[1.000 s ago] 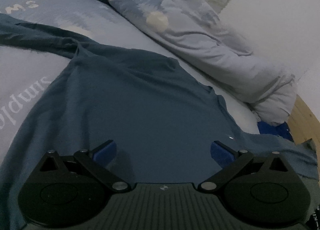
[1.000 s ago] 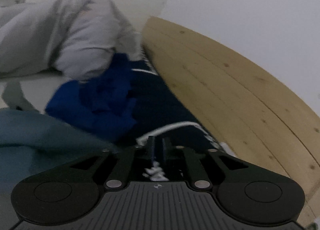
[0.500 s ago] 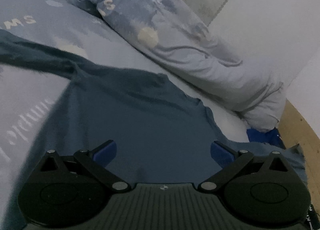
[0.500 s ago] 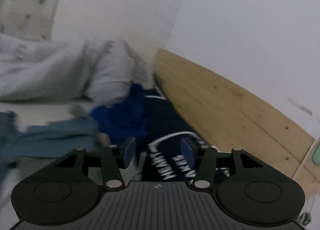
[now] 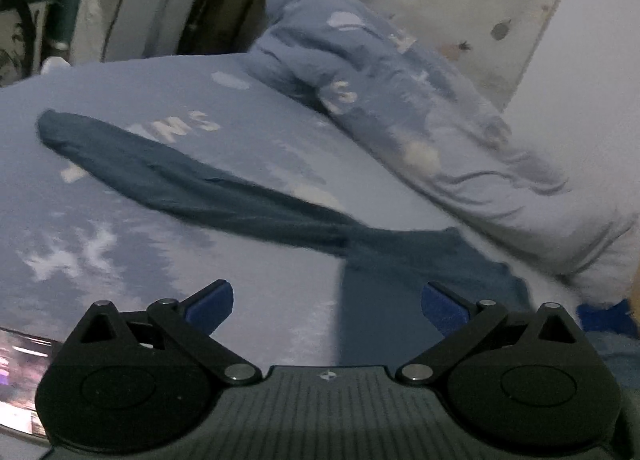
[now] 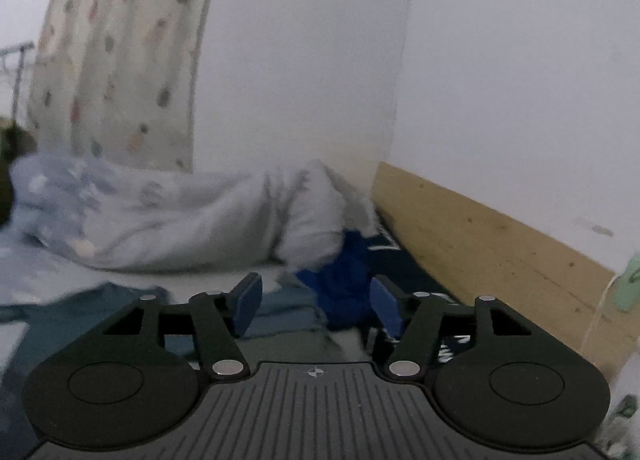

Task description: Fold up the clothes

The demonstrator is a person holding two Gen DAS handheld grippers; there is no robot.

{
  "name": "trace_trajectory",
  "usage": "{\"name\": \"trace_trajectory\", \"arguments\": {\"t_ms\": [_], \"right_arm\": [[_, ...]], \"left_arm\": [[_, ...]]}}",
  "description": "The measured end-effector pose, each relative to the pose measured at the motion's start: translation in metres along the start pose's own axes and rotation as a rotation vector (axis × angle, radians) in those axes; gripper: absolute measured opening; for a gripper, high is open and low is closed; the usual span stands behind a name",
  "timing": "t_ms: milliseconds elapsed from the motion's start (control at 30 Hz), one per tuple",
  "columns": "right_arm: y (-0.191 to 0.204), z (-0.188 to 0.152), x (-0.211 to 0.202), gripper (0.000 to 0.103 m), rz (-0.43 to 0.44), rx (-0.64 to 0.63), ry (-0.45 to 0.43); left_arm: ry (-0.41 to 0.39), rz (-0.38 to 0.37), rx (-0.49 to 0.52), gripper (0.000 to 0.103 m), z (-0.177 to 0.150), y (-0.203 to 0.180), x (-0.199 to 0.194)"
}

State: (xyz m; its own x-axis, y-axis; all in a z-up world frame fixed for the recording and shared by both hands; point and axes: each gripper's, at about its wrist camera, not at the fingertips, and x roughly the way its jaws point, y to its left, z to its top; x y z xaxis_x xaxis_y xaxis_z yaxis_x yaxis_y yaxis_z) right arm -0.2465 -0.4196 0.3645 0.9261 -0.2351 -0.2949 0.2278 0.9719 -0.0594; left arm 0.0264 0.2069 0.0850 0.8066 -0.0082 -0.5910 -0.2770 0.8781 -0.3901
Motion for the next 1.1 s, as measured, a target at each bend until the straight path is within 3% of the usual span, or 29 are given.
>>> {"name": "trace_trajectory", "arguments": {"t_ms": [133, 300, 400, 500, 533, 600, 667, 700, 800, 933, 1033, 1100], "right_arm": [[0.026, -0.043, 0.030, 0.071, 0.111, 0.034, 0.103], [0.100, -0.151, 0.091, 0.071, 0.350, 0.031, 0.390], [0.140, -0.202, 0.107, 0.071, 0.415, 0.025, 0.527], [0.173, -0.234, 0.110, 0.071, 0.472, -0.012, 0.612], [0.181, -0.238, 0.107, 0.071, 0.480, -0.033, 0.624], [0.193, -0.242, 0.096, 0.071, 0.500, -0.074, 0.638], [0.197, -0.241, 0.084, 0.071, 0.493, -0.094, 0.632], [0.197, -0.240, 0.082, 0.071, 0.479, -0.112, 0.624], [0.194, -0.237, 0.079, 0.071, 0.421, -0.165, 0.604], [0.183, -0.240, 0.078, 0.071, 0.400, -0.156, 0.606], [0.185, -0.246, 0.076, 0.071, 0.400, -0.184, 0.612], [0.189, -0.253, 0.075, 0.071, 0.408, -0.205, 0.619]], "left_arm": [[0.142, -0.008, 0.106, 0.094, -0.019, 0.004, 0.016], [0.271, -0.076, 0.204, 0.092, -0.042, 0.009, 0.023], [0.299, -0.133, 0.250, 0.093, -0.051, 0.007, 0.026], [0.296, -0.128, 0.322, 0.092, -0.060, 0.002, 0.031], [0.289, -0.126, 0.334, 0.089, -0.062, 0.000, 0.032], [0.275, -0.129, 0.345, 0.066, -0.065, -0.003, 0.032], [0.274, -0.129, 0.335, 0.020, -0.064, -0.001, 0.032], [0.289, -0.159, 0.303, 0.011, -0.062, 0.003, 0.033], [0.293, -0.191, 0.194, 0.008, -0.059, 0.013, 0.034], [0.261, -0.162, 0.102, 0.006, -0.052, 0.027, 0.034], [0.164, -0.013, 0.051, 0.003, -0.038, 0.046, 0.024], [0.139, 0.010, -0.035, 0.003, -0.027, 0.067, 0.018]]}}
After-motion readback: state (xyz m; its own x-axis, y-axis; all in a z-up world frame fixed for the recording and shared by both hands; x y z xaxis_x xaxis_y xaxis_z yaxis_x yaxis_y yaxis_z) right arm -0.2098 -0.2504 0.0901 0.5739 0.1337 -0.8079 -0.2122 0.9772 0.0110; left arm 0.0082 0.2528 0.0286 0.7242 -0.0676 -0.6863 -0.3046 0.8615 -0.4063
